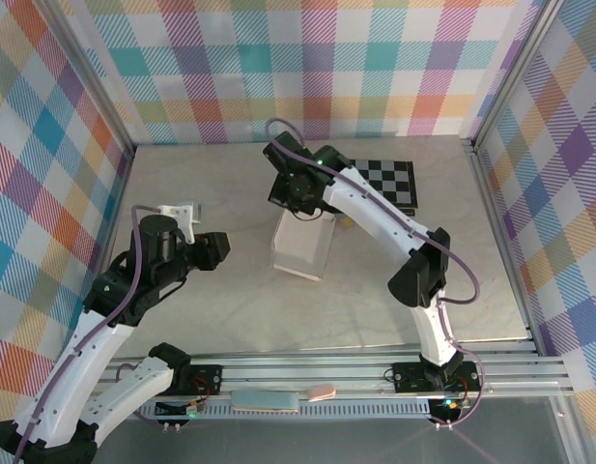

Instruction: Fold the paper box

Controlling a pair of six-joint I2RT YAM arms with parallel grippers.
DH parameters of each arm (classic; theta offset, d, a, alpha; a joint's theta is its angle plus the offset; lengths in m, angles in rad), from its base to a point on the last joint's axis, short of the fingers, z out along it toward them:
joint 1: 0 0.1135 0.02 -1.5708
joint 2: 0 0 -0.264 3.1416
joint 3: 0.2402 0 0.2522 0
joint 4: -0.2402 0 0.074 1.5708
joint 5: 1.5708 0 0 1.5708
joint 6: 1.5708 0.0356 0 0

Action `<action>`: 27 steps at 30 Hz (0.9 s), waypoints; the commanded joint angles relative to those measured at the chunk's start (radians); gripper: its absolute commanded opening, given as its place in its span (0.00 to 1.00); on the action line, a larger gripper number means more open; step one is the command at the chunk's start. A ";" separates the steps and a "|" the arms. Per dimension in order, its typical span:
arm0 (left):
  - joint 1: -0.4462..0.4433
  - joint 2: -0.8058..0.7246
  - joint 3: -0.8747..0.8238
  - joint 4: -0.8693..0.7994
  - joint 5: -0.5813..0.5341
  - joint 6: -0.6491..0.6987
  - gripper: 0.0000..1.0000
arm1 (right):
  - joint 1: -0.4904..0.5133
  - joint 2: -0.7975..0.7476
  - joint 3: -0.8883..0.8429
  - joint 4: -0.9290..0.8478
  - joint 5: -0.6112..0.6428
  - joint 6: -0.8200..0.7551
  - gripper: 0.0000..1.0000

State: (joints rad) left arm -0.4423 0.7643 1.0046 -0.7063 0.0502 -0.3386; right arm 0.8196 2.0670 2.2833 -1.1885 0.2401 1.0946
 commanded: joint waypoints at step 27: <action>0.005 0.250 -0.099 0.181 0.274 0.146 0.42 | -0.151 -0.042 -0.094 -0.415 -0.055 1.054 0.03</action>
State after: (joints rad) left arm -0.4423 0.9913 0.9199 -0.5869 0.2863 -0.2329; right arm 0.6628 2.0235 2.2044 -1.5826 0.2134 2.0655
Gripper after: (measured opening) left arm 0.420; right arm 0.047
